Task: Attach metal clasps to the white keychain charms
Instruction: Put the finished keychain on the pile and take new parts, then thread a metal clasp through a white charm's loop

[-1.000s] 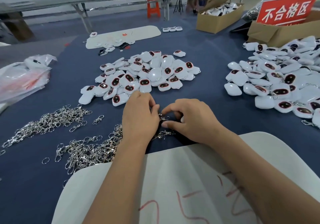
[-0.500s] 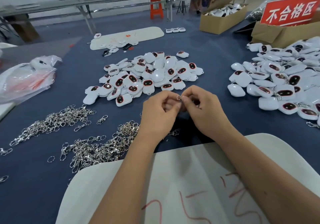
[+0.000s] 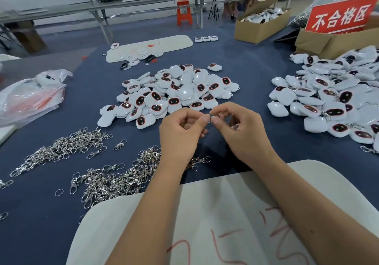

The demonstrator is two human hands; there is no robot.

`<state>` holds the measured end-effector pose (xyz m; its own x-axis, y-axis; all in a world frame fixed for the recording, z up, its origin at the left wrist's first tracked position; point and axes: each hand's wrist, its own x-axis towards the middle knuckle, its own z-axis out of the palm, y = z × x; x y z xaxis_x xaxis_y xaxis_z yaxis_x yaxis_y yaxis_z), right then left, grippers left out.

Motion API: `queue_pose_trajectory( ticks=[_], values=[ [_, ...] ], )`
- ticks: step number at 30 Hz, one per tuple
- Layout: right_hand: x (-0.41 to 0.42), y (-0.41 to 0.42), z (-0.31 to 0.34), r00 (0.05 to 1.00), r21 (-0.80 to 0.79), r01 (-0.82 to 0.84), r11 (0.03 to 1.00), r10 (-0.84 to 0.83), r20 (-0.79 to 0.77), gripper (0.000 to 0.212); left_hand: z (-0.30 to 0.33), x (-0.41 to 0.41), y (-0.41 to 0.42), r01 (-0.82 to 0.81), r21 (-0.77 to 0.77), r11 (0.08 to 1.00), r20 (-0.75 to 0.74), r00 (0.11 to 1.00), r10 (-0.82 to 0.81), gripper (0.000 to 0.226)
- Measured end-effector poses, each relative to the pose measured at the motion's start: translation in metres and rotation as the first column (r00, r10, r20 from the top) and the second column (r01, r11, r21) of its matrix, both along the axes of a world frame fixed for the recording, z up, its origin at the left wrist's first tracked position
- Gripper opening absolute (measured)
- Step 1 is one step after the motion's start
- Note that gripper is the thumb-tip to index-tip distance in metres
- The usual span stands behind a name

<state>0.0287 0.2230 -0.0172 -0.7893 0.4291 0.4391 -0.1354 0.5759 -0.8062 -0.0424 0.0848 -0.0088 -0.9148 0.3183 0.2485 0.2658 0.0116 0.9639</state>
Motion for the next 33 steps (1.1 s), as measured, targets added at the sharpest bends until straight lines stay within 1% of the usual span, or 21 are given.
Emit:
queue_pose_trajectory(
  ticks=[2,4,6,8,12,17,20,23,26,28,30,33],
  values=[
    [0.001,-0.001,0.001,0.999,0.068,0.009,0.998,-0.006,-0.044,0.012,0.000,0.000,0.000,0.008,0.009,1.000,0.015,1.000,-0.008,0.005],
    [-0.001,-0.001,-0.001,0.997,0.128,0.060,0.990,-0.052,-0.065,0.010,-0.001,-0.001,0.000,0.012,0.013,1.000,0.022,1.000,-0.013,0.007],
    [-0.002,0.000,-0.003,0.991,0.136,0.131,0.982,-0.125,-0.051,0.007,-0.001,0.000,0.000,0.005,0.008,1.000,0.020,1.000,-0.005,0.009],
    [-0.002,0.001,-0.004,0.986,0.124,0.161,0.979,-0.153,-0.069,0.006,-0.001,0.000,0.001,-0.004,-0.019,1.000,0.003,1.000,0.004,0.011],
    [-0.001,0.001,-0.002,0.990,0.115,0.112,0.987,-0.101,-0.097,0.009,-0.001,0.003,0.002,0.026,-0.056,0.998,-0.021,0.999,-0.028,0.011],
    [0.000,0.000,-0.002,0.997,0.072,0.029,0.997,-0.024,-0.071,0.013,0.000,0.005,0.002,0.050,-0.017,0.999,-0.044,0.998,-0.051,0.009],
    [0.000,0.001,-0.001,0.998,0.010,-0.037,0.999,0.037,-0.057,0.017,0.001,0.004,0.001,0.086,0.028,0.996,-0.005,0.996,-0.086,0.011],
    [0.000,0.004,-0.002,0.995,-0.087,-0.095,0.992,0.093,-0.021,0.018,0.003,0.004,0.001,0.123,0.072,0.990,0.048,0.991,-0.127,0.015],
    [0.001,0.007,-0.001,0.979,-0.194,-0.196,0.961,0.202,0.010,0.020,0.004,0.004,-0.002,0.138,0.087,0.987,0.034,0.989,-0.141,0.018],
    [0.002,0.008,0.002,0.968,-0.272,-0.240,0.932,0.250,0.004,0.020,0.006,0.004,-0.003,0.123,0.092,0.988,0.014,0.992,-0.125,0.022],
    [0.002,0.009,0.002,0.965,-0.329,-0.249,0.911,0.264,0.001,0.021,0.006,0.003,-0.003,0.106,0.069,0.992,-0.031,0.994,-0.105,0.028],
    [0.001,0.010,0.002,0.968,-0.388,-0.233,0.892,0.251,-0.004,0.024,0.005,0.005,-0.001,0.099,0.006,0.995,-0.167,0.981,-0.097,0.031]
  ],
)
